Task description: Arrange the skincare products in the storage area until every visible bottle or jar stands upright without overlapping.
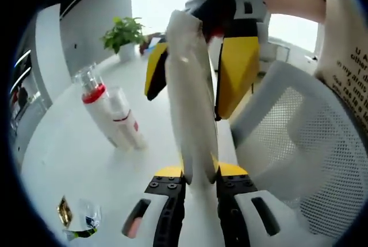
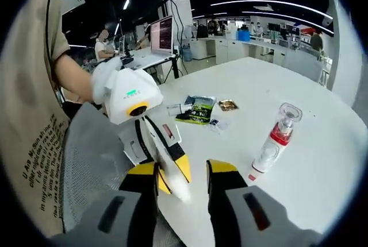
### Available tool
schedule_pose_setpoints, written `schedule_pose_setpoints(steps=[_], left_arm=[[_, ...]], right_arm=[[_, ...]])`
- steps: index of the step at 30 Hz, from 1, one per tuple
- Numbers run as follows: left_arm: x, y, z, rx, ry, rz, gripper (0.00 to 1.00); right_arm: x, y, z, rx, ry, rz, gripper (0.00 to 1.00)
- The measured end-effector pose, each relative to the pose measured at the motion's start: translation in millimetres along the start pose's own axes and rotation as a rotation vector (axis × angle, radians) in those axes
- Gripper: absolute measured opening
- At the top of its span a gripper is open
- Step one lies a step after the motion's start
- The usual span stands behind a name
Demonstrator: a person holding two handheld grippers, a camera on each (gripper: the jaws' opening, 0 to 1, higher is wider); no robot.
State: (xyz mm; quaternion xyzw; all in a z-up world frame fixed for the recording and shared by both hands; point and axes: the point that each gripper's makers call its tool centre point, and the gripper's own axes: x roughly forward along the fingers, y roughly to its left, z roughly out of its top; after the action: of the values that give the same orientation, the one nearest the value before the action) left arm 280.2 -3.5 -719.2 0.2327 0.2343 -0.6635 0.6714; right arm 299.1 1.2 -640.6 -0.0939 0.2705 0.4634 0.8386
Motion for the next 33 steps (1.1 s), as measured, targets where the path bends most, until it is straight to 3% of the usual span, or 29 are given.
schedule_pose_setpoints(steps=[14,33], left_arm=[[6,33.3,4.0,0.000,-0.005,0.008,0.17],[10,86.3,6.9,-0.021,-0.017,0.037,0.17]], right_arm=[[-8,-15,-4.9,0.100,-0.120,-0.150,0.59],[-4,-10,-37.5,0.239,-0.112,-0.225,0.84]])
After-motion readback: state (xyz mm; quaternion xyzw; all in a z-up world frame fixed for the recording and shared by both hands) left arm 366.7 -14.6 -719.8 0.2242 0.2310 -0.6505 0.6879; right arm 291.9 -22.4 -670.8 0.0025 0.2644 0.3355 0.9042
